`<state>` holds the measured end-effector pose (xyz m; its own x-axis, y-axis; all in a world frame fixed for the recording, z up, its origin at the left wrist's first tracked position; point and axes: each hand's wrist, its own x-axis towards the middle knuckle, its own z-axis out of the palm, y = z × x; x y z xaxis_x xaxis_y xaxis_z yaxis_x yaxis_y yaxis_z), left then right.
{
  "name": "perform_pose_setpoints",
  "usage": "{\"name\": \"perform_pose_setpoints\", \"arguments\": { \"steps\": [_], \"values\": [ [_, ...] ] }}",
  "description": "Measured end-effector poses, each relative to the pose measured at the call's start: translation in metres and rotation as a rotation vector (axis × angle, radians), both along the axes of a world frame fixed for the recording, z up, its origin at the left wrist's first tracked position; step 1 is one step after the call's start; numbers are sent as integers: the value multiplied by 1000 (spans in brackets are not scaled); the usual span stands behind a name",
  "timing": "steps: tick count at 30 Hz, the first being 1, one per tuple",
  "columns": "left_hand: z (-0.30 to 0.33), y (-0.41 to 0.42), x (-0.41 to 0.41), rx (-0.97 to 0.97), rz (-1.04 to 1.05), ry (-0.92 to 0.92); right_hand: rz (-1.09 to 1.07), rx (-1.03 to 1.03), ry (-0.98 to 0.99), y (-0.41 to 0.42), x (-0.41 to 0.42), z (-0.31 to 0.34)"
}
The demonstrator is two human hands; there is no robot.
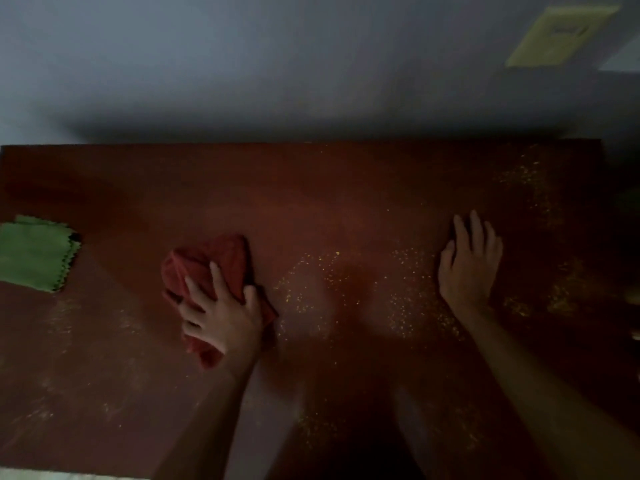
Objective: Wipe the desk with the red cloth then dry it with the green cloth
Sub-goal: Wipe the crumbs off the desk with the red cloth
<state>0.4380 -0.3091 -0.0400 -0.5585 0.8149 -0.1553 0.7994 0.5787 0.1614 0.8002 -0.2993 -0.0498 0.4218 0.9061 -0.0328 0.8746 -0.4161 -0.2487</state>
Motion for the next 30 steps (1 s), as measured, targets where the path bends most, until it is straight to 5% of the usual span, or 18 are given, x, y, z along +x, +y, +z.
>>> {"name": "perform_pose_setpoints", "arguments": {
  "steps": [6, 10, 17, 20, 26, 30],
  "values": [
    [6, 1, 137, -54, -65, -21, -19, 26, -17, 2, -4, -1],
    [13, -6, 210, -58, -310, -49, -20, 51, 27, 2, -2, 0],
    [17, -4, 204, -62, -739, -39, -29, 78, 74, 1, 0, 1],
    [18, 10, 153, -45, -644, -80, -26, 78, 77, 1, 0, 1],
    [18, 87, 31, -61, -96, -43, -41, 89, 73, 4, -1, 1],
    [17, 162, 12, -84, -31, -40, -43, 79, 60, 4, -2, 1]
  ]
}}
